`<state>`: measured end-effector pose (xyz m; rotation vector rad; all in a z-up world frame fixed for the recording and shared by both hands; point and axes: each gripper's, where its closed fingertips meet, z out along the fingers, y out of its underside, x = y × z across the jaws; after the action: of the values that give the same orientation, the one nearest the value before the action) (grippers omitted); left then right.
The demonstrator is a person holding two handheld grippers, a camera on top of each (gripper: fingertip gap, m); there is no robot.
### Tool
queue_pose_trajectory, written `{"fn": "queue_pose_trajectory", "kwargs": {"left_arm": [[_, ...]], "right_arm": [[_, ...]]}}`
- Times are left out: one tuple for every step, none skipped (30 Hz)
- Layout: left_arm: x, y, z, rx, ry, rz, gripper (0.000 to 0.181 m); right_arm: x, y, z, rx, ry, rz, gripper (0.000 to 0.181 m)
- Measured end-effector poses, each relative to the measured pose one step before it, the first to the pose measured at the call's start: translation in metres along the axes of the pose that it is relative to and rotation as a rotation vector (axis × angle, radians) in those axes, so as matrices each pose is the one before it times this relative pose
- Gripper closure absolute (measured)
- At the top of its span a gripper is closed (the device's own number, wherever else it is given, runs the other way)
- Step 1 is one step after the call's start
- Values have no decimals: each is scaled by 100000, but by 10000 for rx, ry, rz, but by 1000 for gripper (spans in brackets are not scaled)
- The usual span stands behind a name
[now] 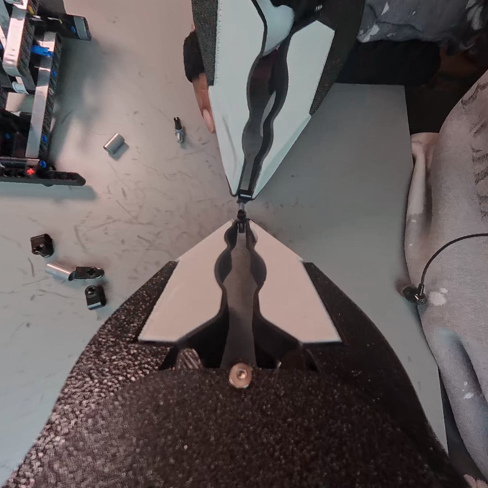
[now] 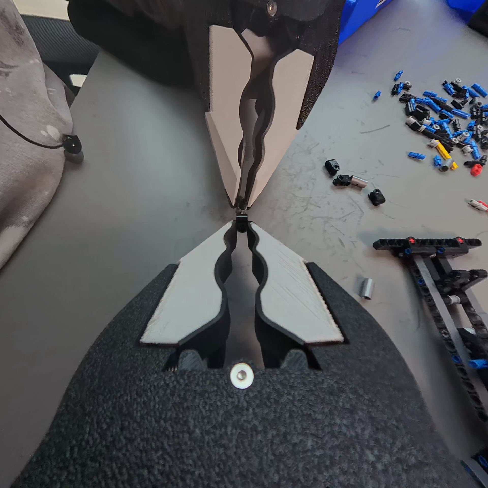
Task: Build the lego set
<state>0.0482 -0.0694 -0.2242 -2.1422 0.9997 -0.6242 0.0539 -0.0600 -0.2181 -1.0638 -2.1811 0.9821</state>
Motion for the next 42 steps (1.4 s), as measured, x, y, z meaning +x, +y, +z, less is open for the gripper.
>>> {"fn": "queue_pose_trajectory", "kwargs": {"left_arm": [[24,168,187,-112,-4,-16,174],[53,175,203,-114,-4,19,174],[38,190,219,-125,-35,64,174],[47,189,218,-125,-38,79,174],[35,55,139,-40,-40,50,174],[-8,-52,58,20,-25,10,174],[0,-26,11,31,20,-18,175],[21,-24,-4,41,52,-29,175],[26,6,-3,9,39,4,174],[2,29,2,-19,13,49,174],[11,32,20,-21,-3,51,174],[10,28,26,-16,-28,53,174],[16,17,22,-14,-33,57,174],[11,13,3,-11,-16,32,174],[13,16,7,-7,-5,9,174],[-5,16,-1,-3,1,-1,174],[1,-7,6,-1,7,-10,173],[0,-1,-1,-2,9,-13,173],[2,-7,6,-2,6,-13,173],[-6,-7,6,-2,2,-10,173],[0,-8,11,-2,-7,2,173],[-6,-7,-2,-1,-21,9,173],[4,-7,14,0,-33,-4,174],[8,-16,8,1,-40,-22,174],[11,-11,19,-1,-45,-29,174],[19,-5,9,-14,-49,-40,174],[16,-10,7,-19,-61,-29,174],[26,-12,25,-14,-81,-3,174],[18,-9,9,-18,-84,-6,174],[8,-12,10,-5,-64,-40,174],[3,-12,12,24,-38,-48,174],[6,-16,2,25,-21,-5,174],[1,-8,14,14,-5,19,174],[6,-15,9,10,12,36,174],[-2,-15,6,11,30,44,174],[1,-18,12,3,39,23,174],[3,-15,4,-5,22,27,175],[5,-14,3,0,-6,30,175],[3,-9,12,5,-26,25,175],[2,-14,10,-4,-35,25,175],[-2,-15,3,-16,-31,17,175],[8,-11,10,-13,-18,9,175]], "right_arm": [[-154,310,198,-225,-64,-67,174],[-169,320,228,-244,-75,-46,174],[-67,111,128,-130,1,-124,175],[-82,92,65,-112,-27,-75,175],[-37,50,36,-82,-36,25,175],[-15,33,27,-50,-10,54,175],[-7,22,18,-44,5,67,175],[-36,75,16,-56,-7,93,174],[-14,17,-9,-9,-19,117,174],[-41,41,-20,-34,-45,81,174],[-28,63,-42,-42,-38,40,174],[-31,65,-36,-34,-36,40,174],[-58,67,-22,-38,-52,41,174],[-24,67,-11,-38,-17,17,174],[14,102,38,-68,34,-25,174],[12,103,19,-92,47,-60,174],[6,23,7,-51,27,-12,174],[-3,25,6,-47,11,11,174],[-3,19,18,-40,15,-13,174],[-7,27,21,-41,15,-29,174],[-5,9,10,-31,-1,-18,174],[-13,13,10,-29,-19,22,174],[-10,-9,15,-26,-14,26,174],[-9,6,6,-33,-8,47,174],[-15,-1,13,-36,-1,65,175],[-19,-6,14,-29,13,109,175],[-32,-15,28,-26,30,86,175],[-23,-29,31,-20,61,51,175],[-16,-32,37,-31,85,62,175],[-10,1,-2,-4,106,27,175],[7,-9,6,28,95,34,175],[-4,-16,0,39,80,-27,175],[-3,-9,-3,16,44,-59,175],[0,-17,14,-2,-3,-34,175],[-5,-16,14,6,-32,-30,175],[-9,-16,14,27,-36,-43,176],[0,-30,17,24,-24,-17,176],[-8,-29,13,-2,-5,-17,176],[12,-28,23,-1,20,-10,176],[-2,-22,19,10,38,-10,176],[-6,-20,14,15,32,-12,176],[-2,-20,10,14,10,22,176]]}}
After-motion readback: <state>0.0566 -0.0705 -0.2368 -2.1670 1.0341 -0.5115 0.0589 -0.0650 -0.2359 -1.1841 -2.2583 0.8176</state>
